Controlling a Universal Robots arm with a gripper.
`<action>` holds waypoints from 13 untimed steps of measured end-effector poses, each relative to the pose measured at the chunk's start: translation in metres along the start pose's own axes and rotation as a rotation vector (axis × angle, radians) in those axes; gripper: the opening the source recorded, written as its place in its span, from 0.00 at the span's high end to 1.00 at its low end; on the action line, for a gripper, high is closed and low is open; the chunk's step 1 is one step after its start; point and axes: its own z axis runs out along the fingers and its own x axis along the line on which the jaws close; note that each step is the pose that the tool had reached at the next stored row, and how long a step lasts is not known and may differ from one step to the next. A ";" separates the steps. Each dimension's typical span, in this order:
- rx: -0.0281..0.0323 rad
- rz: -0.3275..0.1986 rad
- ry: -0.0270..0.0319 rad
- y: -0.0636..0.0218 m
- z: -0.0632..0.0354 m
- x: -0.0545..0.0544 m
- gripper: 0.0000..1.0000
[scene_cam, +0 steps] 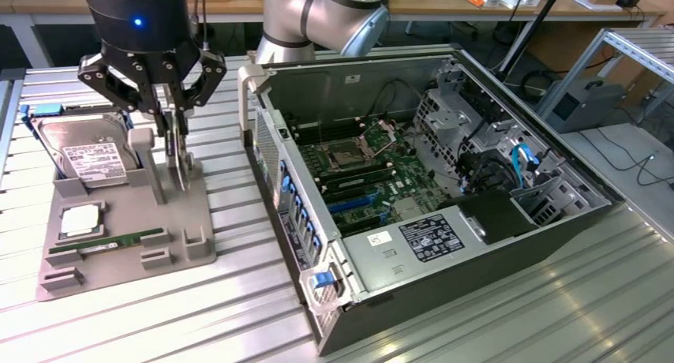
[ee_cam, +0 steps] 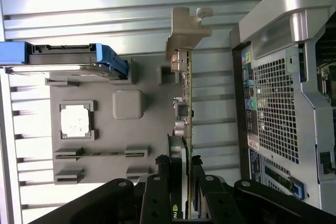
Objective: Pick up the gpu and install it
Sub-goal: 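Pick up the gpu and move the gpu toward the slot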
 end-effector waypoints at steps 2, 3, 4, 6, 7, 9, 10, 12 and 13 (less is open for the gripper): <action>0.0000 0.000 0.0001 0.0001 -0.0023 0.000 0.73; 0.0000 0.000 0.0000 0.0002 -0.0039 0.000 0.73; 0.0000 0.000 0.0001 0.0002 -0.0052 0.000 0.73; -0.0001 0.000 0.0000 0.0004 -0.0080 0.000 0.73; -0.0002 0.000 0.0000 0.0004 -0.0091 0.000 0.73; -0.0001 0.000 0.0001 0.0005 -0.0119 0.000 0.73; -0.0002 0.000 0.0000 0.0006 -0.0137 0.000 0.73; -0.0002 0.000 0.0000 0.0008 -0.0176 0.000 0.73; -0.0002 0.000 0.0000 0.0009 -0.0193 0.000 0.73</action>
